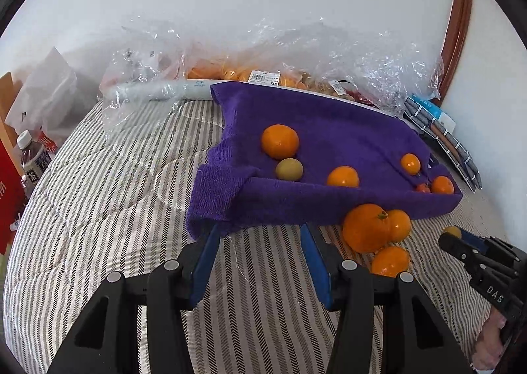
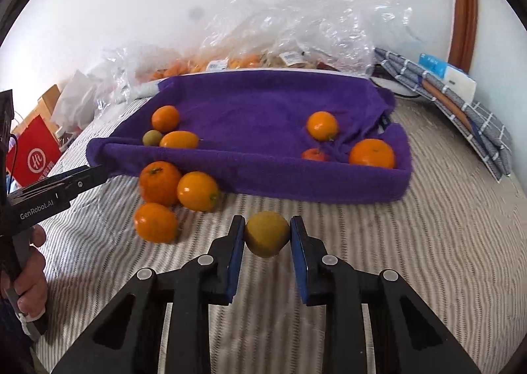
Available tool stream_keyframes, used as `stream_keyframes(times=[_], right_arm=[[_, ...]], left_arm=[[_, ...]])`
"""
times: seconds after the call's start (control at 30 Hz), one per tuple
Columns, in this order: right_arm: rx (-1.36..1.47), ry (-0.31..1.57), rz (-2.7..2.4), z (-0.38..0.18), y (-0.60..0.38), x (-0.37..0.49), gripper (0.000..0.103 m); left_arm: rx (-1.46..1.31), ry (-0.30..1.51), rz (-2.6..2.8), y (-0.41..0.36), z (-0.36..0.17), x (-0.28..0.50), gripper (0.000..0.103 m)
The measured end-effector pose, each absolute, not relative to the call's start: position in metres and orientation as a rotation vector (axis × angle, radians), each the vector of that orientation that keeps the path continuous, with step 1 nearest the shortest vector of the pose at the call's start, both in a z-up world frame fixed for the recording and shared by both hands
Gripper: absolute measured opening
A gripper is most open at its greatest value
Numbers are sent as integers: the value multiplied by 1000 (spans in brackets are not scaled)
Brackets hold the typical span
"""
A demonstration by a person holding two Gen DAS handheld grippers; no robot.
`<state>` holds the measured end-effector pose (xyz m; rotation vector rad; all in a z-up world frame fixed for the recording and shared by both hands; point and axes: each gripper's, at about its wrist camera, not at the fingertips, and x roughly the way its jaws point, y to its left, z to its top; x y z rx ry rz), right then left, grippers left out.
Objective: Organize fruits
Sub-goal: 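Grasp the green-yellow fruit beside the towel with the right tool, then carry the green-yellow fruit to the towel while the left carries an orange there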
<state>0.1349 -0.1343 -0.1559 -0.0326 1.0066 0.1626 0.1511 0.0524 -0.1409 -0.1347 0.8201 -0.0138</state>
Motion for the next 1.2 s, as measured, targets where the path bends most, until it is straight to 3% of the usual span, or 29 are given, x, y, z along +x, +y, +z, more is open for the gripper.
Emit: stream_keyframes(times=[0.7,0.77,0.8,1.2], right_arm=[[-23,975,137,-150,-180,117,28],[-17,977,138,-151,-180,119,28],[-14,976,136,-151,-180,120,28],[24,921,110,-132,-186,144,28]], left_arm=[[-178,930,-233,-16,-151,177,49],[-199,943,-231,-16,-155,180,48],[-216,944,-236,-14,-156,180,41],[-323,843,-193,32,-113,171,40]])
